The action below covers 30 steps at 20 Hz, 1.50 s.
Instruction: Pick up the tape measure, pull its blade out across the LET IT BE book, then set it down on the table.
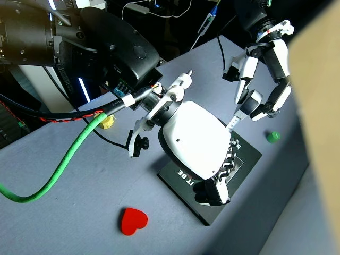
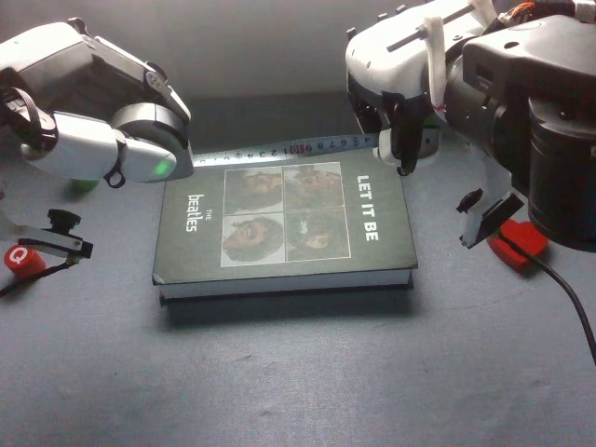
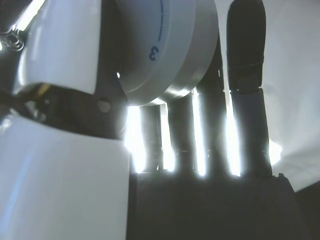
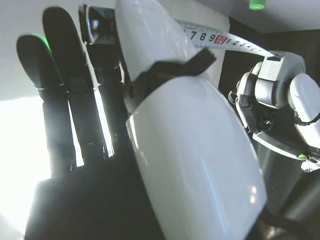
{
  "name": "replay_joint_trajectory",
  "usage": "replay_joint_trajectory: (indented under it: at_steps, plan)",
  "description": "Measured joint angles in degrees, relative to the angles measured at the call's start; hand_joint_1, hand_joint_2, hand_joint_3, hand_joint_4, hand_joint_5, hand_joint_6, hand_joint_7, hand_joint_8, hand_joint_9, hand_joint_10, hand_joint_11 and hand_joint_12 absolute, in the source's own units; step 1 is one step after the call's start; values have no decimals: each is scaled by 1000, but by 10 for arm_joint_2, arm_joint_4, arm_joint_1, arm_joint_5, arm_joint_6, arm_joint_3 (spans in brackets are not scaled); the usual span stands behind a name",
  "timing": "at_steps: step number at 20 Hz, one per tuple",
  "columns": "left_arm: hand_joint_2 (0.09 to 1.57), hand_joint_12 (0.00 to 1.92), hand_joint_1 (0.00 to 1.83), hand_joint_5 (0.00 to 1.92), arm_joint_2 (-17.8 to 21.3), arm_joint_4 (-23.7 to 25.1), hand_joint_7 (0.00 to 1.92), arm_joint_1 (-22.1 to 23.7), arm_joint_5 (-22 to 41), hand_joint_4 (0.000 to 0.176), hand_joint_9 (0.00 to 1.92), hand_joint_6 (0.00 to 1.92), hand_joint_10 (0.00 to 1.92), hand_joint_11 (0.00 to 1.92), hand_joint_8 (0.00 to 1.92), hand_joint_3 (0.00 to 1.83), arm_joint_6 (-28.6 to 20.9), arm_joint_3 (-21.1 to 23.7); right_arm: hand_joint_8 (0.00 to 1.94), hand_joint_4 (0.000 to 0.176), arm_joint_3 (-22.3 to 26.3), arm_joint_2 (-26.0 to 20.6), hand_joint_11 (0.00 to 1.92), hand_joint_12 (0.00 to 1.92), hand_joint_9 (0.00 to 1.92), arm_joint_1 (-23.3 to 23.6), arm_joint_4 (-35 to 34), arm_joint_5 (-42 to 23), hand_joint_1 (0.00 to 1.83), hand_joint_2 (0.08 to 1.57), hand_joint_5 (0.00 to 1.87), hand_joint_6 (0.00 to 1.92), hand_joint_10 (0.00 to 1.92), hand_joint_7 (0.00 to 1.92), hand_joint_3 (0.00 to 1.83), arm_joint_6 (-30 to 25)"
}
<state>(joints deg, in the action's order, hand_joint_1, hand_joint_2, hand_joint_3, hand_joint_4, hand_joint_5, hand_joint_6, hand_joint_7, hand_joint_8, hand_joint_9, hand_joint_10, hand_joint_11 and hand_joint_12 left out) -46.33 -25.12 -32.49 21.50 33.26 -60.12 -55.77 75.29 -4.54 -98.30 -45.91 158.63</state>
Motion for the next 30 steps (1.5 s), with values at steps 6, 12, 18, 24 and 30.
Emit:
replay_joint_trajectory:
  at_steps: [6,12,18,24,30]
  plan:
    - [1070,977,1389,1043,-6,0,1051,0,6,0,1024,717,1104,953,852,0,-3,-1,1185,0,0,-22,590,1326,804,0,0,22,1195,1165,850,1092,898,931,0,2]
    - [1070,985,1389,1040,-6,0,1062,0,9,0,1018,728,1113,950,838,0,-5,-1,1180,0,1,-42,613,1338,807,0,2,49,1194,1166,848,1101,899,931,0,7]
    - [1060,976,1392,1064,-6,-2,1107,0,12,0,1018,685,1093,962,786,0,-5,-1,1166,0,1,-73,586,1363,812,0,7,66,1196,1168,828,1128,898,942,0,19]
    - [1067,983,1389,1057,-6,-4,1073,1,13,0,1010,704,1119,952,817,1,-6,-1,1166,0,0,-103,599,1359,808,8,17,91,1195,1164,848,1110,904,935,0,32]
    - [1072,997,1388,1048,-6,-4,1054,1,15,0,1002,713,1127,942,856,0,-6,-1,1163,1,-16,-128,616,1370,810,12,16,118,1191,1166,847,1123,910,929,0,48]
